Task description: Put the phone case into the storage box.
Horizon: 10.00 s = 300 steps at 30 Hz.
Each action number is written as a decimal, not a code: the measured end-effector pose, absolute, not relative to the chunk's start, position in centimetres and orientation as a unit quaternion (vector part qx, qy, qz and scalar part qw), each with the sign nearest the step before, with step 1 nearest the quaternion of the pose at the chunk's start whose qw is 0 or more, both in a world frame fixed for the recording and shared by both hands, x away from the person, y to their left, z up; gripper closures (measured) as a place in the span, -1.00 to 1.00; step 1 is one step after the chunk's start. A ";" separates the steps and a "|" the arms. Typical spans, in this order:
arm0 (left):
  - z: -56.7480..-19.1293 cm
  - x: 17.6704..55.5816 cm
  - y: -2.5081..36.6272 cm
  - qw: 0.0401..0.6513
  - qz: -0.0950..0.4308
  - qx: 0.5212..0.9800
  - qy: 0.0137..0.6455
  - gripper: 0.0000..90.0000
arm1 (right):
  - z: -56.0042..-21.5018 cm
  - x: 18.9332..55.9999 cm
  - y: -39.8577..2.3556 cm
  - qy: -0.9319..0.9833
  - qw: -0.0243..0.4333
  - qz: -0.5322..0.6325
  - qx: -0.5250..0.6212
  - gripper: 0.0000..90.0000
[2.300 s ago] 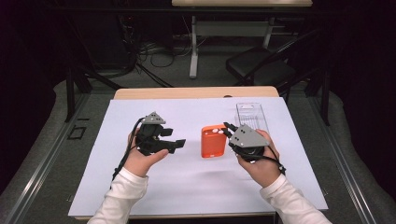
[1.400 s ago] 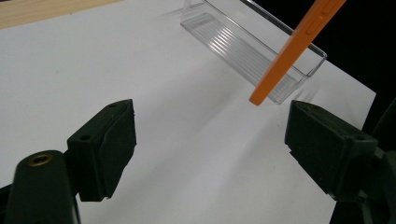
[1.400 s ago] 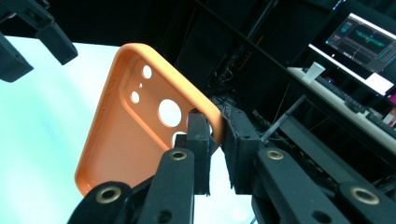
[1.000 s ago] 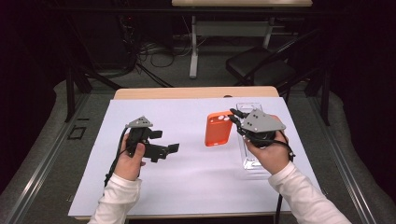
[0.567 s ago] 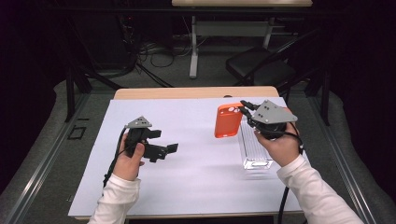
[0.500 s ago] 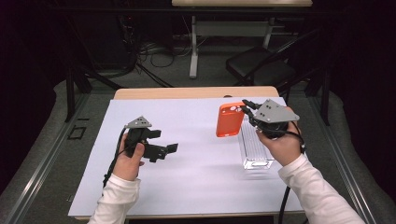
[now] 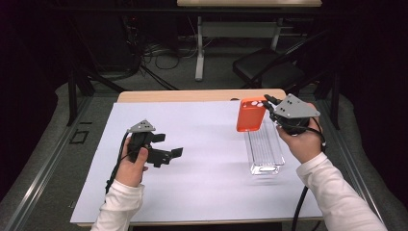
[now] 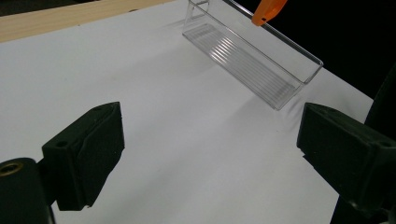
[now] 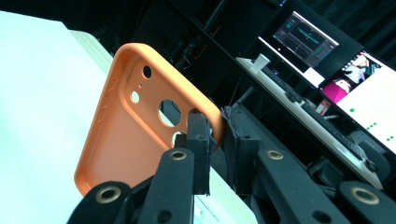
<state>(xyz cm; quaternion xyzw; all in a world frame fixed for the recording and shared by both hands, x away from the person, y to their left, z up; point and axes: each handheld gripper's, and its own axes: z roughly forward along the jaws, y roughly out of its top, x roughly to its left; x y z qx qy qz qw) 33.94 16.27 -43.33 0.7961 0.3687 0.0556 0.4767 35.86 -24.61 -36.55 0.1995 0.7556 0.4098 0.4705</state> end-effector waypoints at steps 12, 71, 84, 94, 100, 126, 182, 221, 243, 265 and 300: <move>-43.3 33.9 16.5 0.482 0.055 0.792 0.371 -0.82 | -36.6 37.2 -26.2 0.753 0.480 0.398 0.210 0.81; -43.4 34.1 17.3 0.491 0.054 0.780 0.385 -0.82 | -41.3 46.9 -27.5 0.761 0.497 0.340 0.243 0.81; -43.5 34.1 17.4 0.489 0.054 0.780 0.386 -0.82 | -41.7 48.1 -26.9 0.767 0.494 0.330 0.243 0.81; -43.6 34.1 17.6 0.490 0.056 0.779 0.388 -0.82 | -42.3 48.6 -27.4 0.764 0.496 0.326 0.254 0.81; -43.5 34.1 17.8 0.491 0.057 0.777 0.391 -0.82 | -42.8 48.9 -27.7 0.763 0.497 0.325 0.257 0.81; -43.8 34.2 18.3 0.495 0.056 0.769 0.400 -0.82 | -46.1 49.0 -27.6 0.763 0.494 0.327 0.258 0.80; -44.2 34.4 18.1 0.489 0.050 0.774 0.399 -0.82 | -47.4 50.7 -27.6 0.759 0.505 0.298 0.283 0.69; -44.3 34.5 18.0 0.488 0.045 0.775 0.398 -0.82 | -46.0 48.9 -27.2 0.754 0.484 0.299 0.328 -0.05; -44.1 34.6 18.5 0.490 0.049 0.771 0.402 -0.79 | -44.5 46.2 -28.1 0.732 0.398 0.348 0.430 -0.55; -43.9 34.7 18.5 0.496 0.045 0.768 0.402 -0.79 | -42.9 42.4 -27.7 0.729 0.335 0.385 0.456 -1.00; -43.3 34.1 18.1 0.493 0.059 0.778 0.386 -0.73 | -45.9 29.5 -22.7 0.720 0.290 0.488 0.400 -1.00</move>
